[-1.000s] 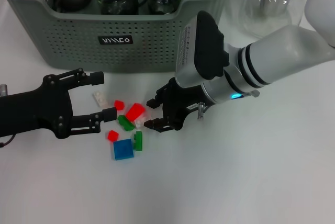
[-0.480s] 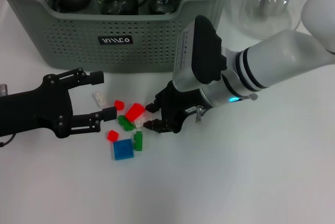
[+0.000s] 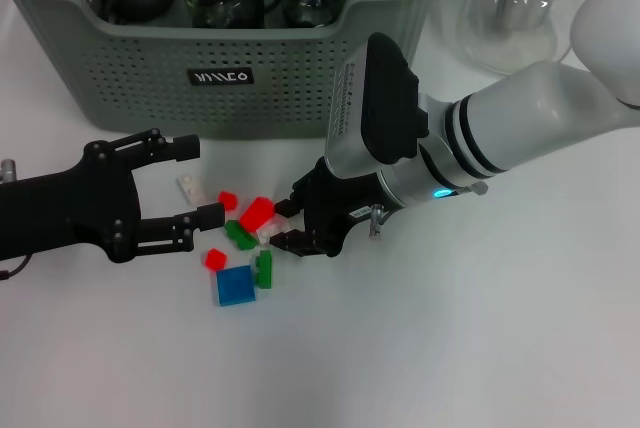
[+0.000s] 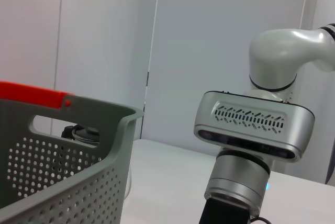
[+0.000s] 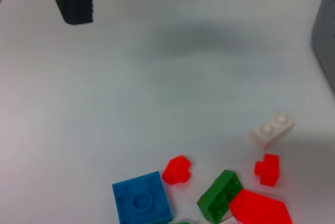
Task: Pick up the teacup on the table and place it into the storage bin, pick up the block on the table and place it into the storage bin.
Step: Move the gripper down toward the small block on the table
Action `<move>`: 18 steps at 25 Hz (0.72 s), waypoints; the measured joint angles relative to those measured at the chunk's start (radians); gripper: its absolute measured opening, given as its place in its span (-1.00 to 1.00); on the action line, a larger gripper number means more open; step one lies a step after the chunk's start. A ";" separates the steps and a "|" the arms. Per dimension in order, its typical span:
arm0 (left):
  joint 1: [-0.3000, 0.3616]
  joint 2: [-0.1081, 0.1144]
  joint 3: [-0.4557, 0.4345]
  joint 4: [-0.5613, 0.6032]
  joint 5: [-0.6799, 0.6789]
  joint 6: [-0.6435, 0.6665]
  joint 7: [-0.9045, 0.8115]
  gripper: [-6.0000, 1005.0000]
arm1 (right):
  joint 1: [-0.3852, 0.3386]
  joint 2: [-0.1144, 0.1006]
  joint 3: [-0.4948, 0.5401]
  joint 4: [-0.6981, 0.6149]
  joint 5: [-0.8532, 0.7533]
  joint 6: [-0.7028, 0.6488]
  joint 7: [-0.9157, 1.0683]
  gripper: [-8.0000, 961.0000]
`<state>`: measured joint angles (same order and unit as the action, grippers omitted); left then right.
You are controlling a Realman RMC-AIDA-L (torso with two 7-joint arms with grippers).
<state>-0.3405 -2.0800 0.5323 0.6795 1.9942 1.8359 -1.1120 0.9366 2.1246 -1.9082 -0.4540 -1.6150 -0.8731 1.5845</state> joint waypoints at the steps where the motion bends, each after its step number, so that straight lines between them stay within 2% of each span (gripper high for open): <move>1: 0.000 0.000 0.000 0.000 0.000 0.000 0.000 0.68 | 0.000 0.000 0.000 0.000 0.000 0.001 0.001 -0.18; 14: 0.003 0.000 0.000 0.000 0.000 0.004 0.000 0.68 | -0.001 0.000 -0.014 0.003 0.003 0.011 0.015 -0.27; 18: 0.005 0.000 0.000 0.000 0.000 0.005 0.000 0.68 | 0.000 0.000 -0.023 0.001 0.003 0.012 0.015 -0.43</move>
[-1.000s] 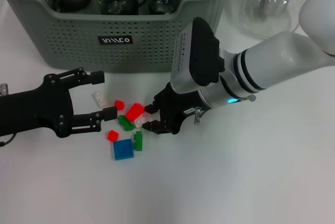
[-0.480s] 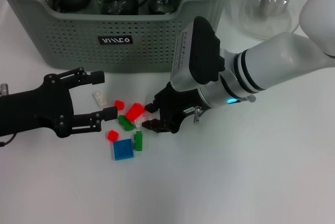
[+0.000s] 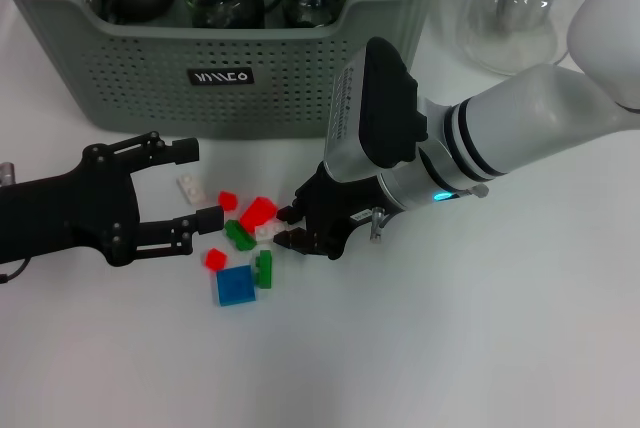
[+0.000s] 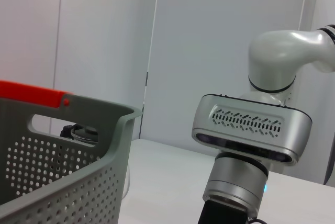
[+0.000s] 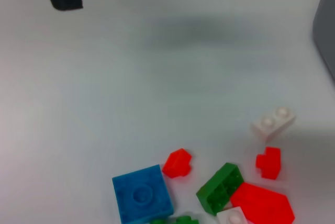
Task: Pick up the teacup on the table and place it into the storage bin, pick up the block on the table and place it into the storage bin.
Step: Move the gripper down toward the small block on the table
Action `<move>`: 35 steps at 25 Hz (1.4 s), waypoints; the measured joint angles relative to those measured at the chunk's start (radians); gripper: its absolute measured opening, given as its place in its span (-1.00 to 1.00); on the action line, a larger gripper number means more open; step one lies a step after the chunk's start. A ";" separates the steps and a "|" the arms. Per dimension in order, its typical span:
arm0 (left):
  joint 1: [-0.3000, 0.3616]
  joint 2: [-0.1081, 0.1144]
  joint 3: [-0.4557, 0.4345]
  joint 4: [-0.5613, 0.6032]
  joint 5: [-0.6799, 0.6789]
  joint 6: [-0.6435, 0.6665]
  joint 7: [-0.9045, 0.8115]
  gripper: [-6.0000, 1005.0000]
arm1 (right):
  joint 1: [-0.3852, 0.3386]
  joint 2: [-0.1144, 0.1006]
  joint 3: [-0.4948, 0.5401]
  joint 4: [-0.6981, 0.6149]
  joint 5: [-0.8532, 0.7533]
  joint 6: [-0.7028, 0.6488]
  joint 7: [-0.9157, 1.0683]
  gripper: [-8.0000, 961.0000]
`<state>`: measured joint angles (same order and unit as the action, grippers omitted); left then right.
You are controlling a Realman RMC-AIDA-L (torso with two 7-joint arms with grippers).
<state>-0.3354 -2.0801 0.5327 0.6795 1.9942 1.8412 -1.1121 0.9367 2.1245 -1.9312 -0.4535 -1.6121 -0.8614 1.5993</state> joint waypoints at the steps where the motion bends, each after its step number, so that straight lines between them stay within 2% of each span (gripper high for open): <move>1: 0.000 0.000 0.000 0.000 0.000 0.000 0.000 0.68 | 0.000 0.000 0.000 0.000 0.000 0.000 0.000 -0.43; 10: 0.002 0.000 -0.002 0.000 0.000 0.001 0.002 0.68 | 0.002 0.000 0.000 -0.008 0.000 -0.004 0.000 -0.38; 21: 0.002 0.000 -0.005 0.000 0.000 0.000 0.002 0.68 | 0.005 0.000 -0.002 -0.011 0.000 0.002 -0.001 -0.15; 28: -0.002 0.000 -0.004 -0.006 0.000 -0.004 0.002 0.68 | 0.002 0.000 -0.011 -0.011 0.016 0.013 -0.007 -0.19; 35: -0.004 0.001 -0.005 -0.009 0.000 -0.005 0.002 0.68 | 0.004 0.000 -0.075 -0.011 0.063 0.043 -0.011 -0.20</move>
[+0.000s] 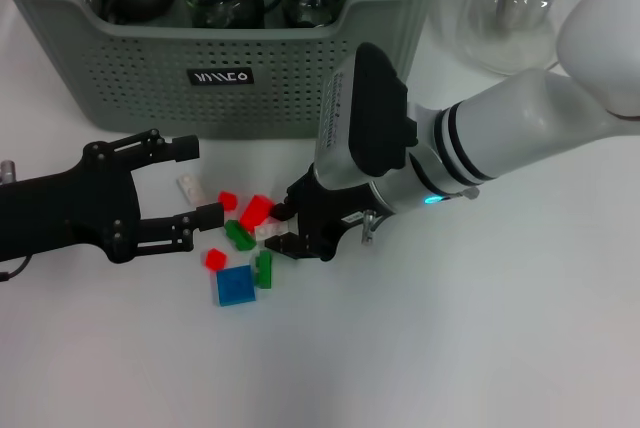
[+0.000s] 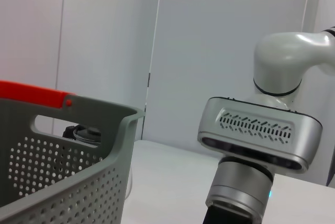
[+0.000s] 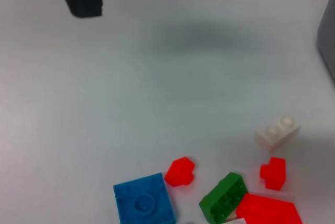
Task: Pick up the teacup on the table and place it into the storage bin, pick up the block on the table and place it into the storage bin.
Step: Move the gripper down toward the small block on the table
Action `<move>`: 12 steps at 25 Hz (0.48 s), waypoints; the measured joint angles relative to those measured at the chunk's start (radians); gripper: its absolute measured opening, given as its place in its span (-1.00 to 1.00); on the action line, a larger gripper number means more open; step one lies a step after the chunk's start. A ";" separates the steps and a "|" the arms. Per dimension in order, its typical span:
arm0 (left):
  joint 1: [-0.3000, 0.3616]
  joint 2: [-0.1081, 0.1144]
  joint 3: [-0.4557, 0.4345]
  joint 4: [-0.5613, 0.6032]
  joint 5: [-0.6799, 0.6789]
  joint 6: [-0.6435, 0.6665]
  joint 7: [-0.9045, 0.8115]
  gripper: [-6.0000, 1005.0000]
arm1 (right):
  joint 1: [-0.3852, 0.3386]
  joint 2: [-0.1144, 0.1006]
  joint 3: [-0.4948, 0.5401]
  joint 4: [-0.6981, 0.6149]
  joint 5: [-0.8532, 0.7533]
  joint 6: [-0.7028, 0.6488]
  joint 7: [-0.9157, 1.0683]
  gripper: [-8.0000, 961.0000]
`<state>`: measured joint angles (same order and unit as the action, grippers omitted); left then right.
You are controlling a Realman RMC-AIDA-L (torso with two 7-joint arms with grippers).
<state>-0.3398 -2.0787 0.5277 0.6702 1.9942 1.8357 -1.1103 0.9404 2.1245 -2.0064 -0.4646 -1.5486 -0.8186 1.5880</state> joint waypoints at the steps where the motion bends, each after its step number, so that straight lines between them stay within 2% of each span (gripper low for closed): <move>1: 0.000 0.000 0.000 0.000 0.000 0.000 0.000 0.68 | 0.001 0.000 -0.010 0.000 0.007 0.005 0.002 -0.20; 12: -0.002 0.003 0.000 0.000 -0.001 -0.001 0.001 0.68 | -0.003 -0.001 -0.017 -0.014 0.015 0.011 0.009 -0.24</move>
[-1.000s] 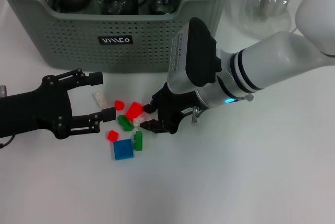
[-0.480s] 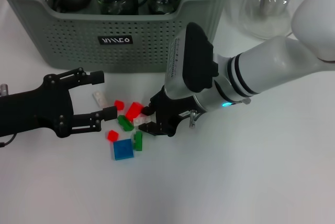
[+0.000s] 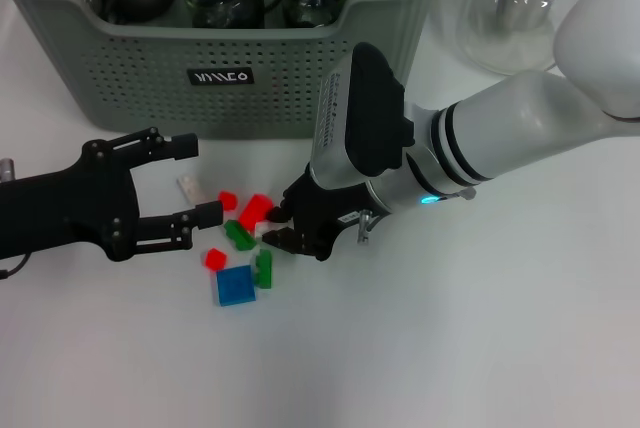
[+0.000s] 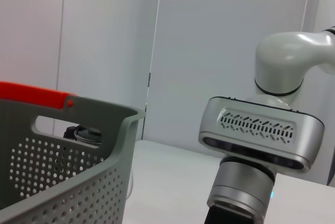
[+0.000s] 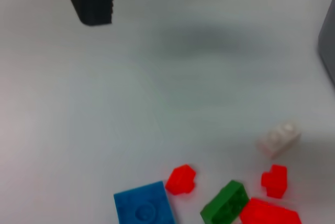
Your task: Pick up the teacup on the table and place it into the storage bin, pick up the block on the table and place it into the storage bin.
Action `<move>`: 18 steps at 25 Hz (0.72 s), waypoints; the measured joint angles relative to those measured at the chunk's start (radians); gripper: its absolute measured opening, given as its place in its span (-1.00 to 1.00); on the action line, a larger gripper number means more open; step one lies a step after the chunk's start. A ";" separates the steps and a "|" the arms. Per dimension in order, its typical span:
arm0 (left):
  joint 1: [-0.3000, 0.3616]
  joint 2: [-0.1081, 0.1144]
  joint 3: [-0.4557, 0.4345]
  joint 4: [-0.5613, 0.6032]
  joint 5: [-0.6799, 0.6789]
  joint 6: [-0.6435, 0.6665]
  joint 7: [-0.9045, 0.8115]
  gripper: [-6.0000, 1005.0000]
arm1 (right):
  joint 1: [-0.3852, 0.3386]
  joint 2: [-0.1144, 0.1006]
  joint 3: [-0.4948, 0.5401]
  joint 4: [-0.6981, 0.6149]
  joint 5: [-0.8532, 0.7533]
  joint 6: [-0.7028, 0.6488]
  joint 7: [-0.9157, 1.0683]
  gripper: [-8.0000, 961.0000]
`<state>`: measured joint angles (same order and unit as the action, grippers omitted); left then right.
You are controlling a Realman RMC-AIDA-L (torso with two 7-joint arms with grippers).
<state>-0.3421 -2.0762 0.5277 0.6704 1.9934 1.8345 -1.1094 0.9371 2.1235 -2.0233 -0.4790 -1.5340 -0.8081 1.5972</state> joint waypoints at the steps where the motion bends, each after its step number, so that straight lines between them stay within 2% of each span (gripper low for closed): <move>1: 0.000 0.001 0.000 0.000 0.000 0.000 0.000 0.68 | -0.003 -0.002 0.001 -0.006 0.000 0.000 0.001 -0.26; 4: 0.001 0.001 0.000 0.000 -0.002 0.001 0.000 0.68 | -0.014 -0.011 0.009 -0.031 -0.001 -0.007 0.006 -0.32; 9: 0.006 0.001 0.000 0.000 -0.005 0.004 0.000 0.68 | -0.030 -0.028 0.031 -0.066 -0.011 -0.038 0.035 -0.57; 11: 0.009 0.001 0.000 0.001 -0.006 0.006 0.000 0.68 | -0.032 -0.037 0.061 -0.076 -0.038 -0.076 0.053 -0.57; 15: 0.016 0.004 -0.009 0.004 -0.002 0.007 0.000 0.68 | -0.075 -0.068 0.186 -0.171 -0.169 -0.225 0.141 -0.57; 17: 0.027 0.008 -0.014 0.005 -0.001 0.008 0.000 0.68 | -0.140 -0.090 0.319 -0.302 -0.272 -0.357 0.215 -0.57; 18: 0.032 0.009 -0.015 0.006 -0.001 0.008 0.000 0.68 | -0.140 -0.090 0.319 -0.302 -0.272 -0.357 0.215 -0.57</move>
<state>-0.3102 -2.0668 0.5125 0.6760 1.9927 1.8429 -1.1090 0.7969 2.0338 -1.7046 -0.7813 -1.8056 -1.1650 1.8117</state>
